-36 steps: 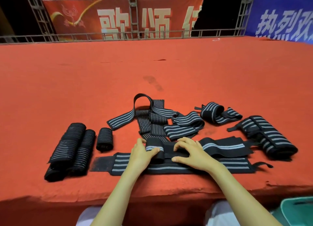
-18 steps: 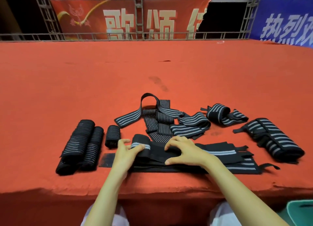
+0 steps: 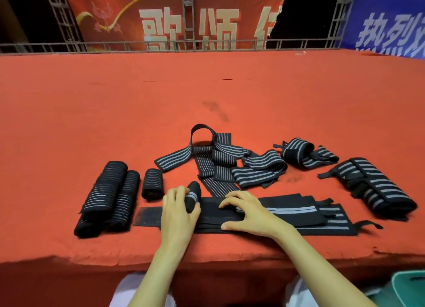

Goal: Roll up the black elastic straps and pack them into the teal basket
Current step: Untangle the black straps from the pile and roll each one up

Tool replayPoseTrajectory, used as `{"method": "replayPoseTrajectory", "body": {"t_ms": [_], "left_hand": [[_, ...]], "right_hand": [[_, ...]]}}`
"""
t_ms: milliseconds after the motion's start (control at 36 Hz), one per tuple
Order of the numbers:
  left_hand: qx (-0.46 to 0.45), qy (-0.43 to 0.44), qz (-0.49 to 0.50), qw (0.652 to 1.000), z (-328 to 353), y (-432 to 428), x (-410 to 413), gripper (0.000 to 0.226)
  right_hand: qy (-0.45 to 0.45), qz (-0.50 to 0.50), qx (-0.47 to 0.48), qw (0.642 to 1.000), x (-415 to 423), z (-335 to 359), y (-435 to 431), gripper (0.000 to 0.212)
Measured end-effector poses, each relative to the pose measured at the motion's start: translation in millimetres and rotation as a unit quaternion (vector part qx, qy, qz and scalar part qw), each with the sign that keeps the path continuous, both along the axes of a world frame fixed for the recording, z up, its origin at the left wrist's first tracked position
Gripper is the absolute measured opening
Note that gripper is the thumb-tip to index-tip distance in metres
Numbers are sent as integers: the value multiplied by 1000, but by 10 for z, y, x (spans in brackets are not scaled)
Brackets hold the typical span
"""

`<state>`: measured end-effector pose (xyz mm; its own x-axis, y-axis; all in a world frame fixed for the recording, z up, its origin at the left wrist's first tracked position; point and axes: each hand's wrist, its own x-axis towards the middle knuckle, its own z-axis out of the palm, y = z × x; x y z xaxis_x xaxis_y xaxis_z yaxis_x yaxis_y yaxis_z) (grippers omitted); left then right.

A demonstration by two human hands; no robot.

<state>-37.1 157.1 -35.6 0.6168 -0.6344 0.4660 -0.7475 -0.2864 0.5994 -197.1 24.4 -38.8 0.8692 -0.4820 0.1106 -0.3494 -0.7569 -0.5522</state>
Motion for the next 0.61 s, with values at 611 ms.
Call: {"method": "replayPoseTrajectory", "body": {"t_ms": [611], "left_hand": [[32,264,-138,954,123,-96,31,41]], "right_hand": [[-5,-40,4,999,-358,-50,-204,55]]}}
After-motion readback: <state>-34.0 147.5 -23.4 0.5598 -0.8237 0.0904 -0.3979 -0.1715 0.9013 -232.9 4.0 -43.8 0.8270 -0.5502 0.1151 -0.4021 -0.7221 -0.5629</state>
